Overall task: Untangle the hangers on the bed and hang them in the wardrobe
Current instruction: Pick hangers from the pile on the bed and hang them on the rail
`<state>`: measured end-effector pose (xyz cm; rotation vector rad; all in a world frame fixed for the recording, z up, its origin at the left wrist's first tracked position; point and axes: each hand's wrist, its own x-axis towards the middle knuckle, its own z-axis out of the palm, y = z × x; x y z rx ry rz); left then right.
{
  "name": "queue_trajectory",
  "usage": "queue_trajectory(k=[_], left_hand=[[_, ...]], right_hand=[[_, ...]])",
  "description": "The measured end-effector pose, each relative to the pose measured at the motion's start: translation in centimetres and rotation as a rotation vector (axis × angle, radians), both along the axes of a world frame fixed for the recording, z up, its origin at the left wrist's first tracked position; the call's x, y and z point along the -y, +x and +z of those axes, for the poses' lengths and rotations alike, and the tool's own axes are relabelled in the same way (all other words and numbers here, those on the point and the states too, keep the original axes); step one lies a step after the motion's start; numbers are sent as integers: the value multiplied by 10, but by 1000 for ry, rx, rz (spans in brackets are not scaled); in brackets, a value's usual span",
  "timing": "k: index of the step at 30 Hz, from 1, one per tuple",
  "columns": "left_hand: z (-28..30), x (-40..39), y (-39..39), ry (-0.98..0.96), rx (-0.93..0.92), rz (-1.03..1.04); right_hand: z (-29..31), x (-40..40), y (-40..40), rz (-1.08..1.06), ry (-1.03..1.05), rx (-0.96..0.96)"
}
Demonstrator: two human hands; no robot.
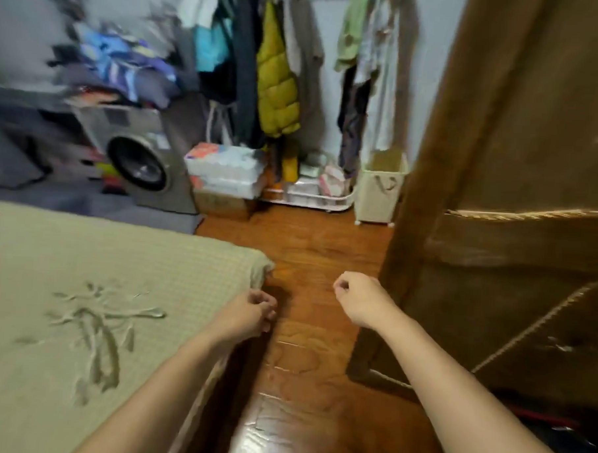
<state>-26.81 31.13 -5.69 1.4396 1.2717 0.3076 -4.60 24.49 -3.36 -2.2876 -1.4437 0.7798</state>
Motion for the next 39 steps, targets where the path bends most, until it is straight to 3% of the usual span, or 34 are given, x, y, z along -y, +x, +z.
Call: queue_trajectory(k=[7,13,20,28,31,35,39], left_hand=[[-38,1,-250,-113,-1,514],[-92,17,-384,-202,-33,768],[-169,13,-455,-396,-45,934],[-294,-63,-444,-485,-232,993],[-340,-129,-447,-388,-356,970],[-403,-229,-465,-110,-536,1030],[-448,-265,-472,-99,-800,755]], right_hand=[[-32,-132,-227,481,-103,-5],[-101,-175,-390,664,-227,-120],[-233,-229,-420,659,-504,-32],[-351,-319,-460,750,-531,8],[-389,-371,-471,749,-403,22],[-431,-430,-475,724,-218,49],[-448,-449,-463,744,-178,13]])
